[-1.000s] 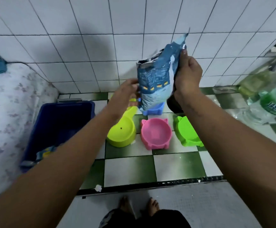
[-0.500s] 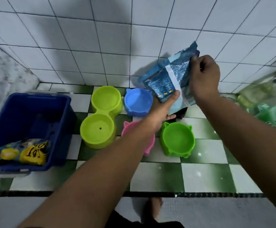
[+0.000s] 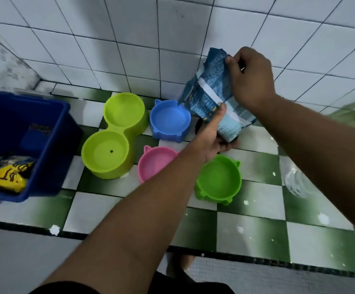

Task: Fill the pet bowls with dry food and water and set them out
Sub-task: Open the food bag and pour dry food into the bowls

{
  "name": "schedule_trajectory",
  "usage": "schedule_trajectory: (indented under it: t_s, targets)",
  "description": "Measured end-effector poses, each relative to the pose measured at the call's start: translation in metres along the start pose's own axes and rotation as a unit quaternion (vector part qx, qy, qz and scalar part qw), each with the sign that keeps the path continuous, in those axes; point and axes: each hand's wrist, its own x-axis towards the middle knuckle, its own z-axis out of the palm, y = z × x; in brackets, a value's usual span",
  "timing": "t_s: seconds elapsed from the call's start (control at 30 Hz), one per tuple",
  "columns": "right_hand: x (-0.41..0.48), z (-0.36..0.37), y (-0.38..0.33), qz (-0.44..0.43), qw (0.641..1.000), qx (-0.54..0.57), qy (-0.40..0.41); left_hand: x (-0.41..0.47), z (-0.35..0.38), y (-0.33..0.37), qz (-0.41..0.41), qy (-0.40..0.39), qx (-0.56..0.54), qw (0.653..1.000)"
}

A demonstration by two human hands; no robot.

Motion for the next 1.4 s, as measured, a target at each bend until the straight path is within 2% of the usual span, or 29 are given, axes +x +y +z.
schedule_trajectory:
  t_s: [0.73, 1.4]
  targets:
    - [0.006, 0.02, -0.019, -0.089, 0.993, -0.024, -0.078, -0.003, -0.007, -0.003, -0.012, -0.015, -0.078, 0.997]
    - [0.008, 0.028, -0.026, -0.133, 0.986, -0.051, -0.091, 0.004, -0.004, -0.004, -0.017, -0.021, -0.11, 0.994]
